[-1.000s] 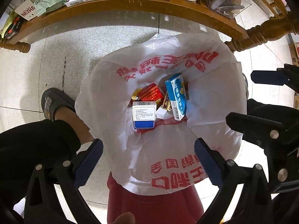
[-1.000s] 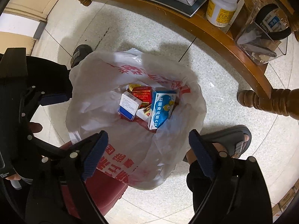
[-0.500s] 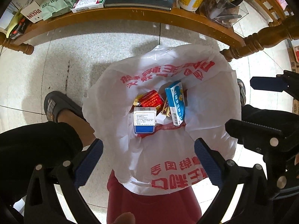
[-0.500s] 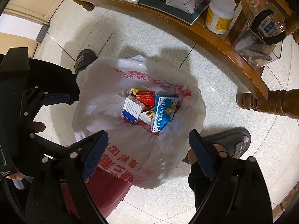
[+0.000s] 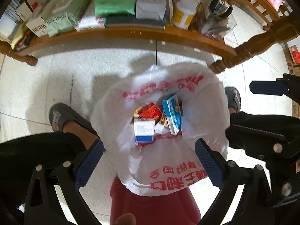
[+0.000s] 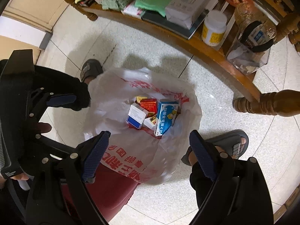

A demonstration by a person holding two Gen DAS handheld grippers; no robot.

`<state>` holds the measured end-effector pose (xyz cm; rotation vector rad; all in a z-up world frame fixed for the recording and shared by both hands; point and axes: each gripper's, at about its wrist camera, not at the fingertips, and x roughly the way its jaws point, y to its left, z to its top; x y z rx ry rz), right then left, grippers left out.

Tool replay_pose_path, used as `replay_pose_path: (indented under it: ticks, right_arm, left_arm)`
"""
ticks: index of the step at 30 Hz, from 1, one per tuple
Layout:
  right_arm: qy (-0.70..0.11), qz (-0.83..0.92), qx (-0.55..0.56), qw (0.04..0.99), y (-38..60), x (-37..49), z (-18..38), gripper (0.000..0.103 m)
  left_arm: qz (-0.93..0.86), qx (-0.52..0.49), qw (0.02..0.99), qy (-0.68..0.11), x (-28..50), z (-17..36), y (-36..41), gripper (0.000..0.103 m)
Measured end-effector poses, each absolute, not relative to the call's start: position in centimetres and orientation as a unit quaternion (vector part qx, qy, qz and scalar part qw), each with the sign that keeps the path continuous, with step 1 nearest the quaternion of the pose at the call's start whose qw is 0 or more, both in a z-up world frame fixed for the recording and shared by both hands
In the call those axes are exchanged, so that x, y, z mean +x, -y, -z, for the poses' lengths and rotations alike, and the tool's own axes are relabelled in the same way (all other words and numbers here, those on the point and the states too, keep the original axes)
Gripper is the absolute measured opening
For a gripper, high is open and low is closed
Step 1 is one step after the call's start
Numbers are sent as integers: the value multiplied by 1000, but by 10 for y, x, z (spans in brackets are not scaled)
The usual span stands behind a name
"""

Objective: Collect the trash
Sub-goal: 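Raise both open tools back over the table toward the battery pack and tissue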

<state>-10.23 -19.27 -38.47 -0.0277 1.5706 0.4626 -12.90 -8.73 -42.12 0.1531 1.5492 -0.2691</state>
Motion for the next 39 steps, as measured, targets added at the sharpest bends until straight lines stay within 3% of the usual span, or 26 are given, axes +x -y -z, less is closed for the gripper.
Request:
replay_pose_path:
  ticks: [17, 25, 32, 39]
  right_arm:
    - [-629, -215, -17, 747, 203, -115, 247, 86]
    - [-577, -215, -28, 787, 209, -121, 155, 89]
    - [-532, -203, -49, 821, 214, -108, 91, 90]
    - [-499, -179, -59, 846, 218, -70, 53, 93]
  left_arm:
    - [136, 50, 791, -595, -121, 306, 79, 95]
    - [146, 38, 834, -531, -111, 223, 60, 95]
    - [153, 44, 872, -462, -77, 142, 49, 95]
    - [165, 47, 896, -410, -17, 97, 42, 95]
